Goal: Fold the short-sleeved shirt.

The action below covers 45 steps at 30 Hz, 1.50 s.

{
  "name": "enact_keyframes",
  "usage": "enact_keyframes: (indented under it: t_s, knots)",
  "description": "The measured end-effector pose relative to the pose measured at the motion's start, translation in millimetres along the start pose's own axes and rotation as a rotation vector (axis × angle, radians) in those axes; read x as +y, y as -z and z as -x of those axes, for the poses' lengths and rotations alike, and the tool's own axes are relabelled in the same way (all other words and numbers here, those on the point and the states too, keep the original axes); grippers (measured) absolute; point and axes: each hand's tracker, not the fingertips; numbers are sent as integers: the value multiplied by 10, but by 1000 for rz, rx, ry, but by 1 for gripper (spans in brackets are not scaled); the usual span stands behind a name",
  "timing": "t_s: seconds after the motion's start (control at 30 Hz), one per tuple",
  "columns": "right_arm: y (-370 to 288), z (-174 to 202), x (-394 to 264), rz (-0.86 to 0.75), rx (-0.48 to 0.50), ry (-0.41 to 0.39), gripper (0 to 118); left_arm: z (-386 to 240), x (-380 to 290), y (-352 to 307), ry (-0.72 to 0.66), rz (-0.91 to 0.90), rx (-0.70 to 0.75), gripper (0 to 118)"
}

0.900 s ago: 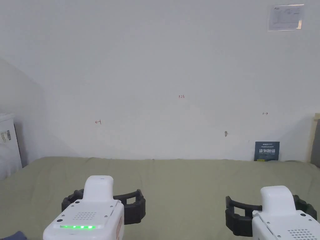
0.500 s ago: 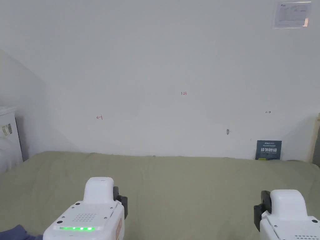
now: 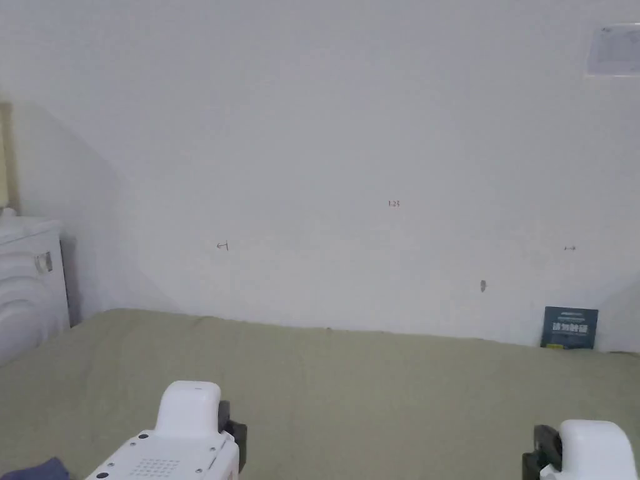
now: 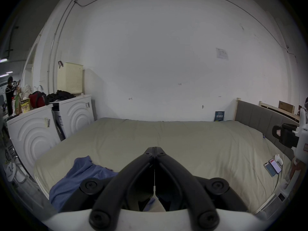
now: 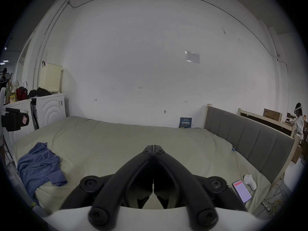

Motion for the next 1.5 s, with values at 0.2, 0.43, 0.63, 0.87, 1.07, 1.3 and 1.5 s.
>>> enact_keyframes:
  t_s: [0.2, 0.43, 0.63, 0.87, 1.07, 1.3, 1.5]
  knots:
    - [164, 782, 74, -10, 195, -17, 0, 651, 20, -294, -17, 11, 149, 0]
    - [203, 1754, 118, -9, 449, 16, 0, 1588, -70, -971, -53, 26, 409, 0]
    - [142, 2154, 122, -7, 527, 9, 0, 2042, -218, -1337, -98, 43, 521, 0]
    - [108, 2141, 93, -12, 535, -16, 0, 2100, -332, -1321, -107, 66, 518, 0]
    - [142, 2032, 48, 2, 504, -18, 0, 2086, -394, -1157, -115, 90, 485, 0]
    - [137, 1960, -10, 17, 493, -33, 0, 2047, -495, -761, -127, 185, 399, 0]
    - [149, 1914, -202, 67, 490, -48, 0, 2066, -893, -15, -163, 370, 292, 0]
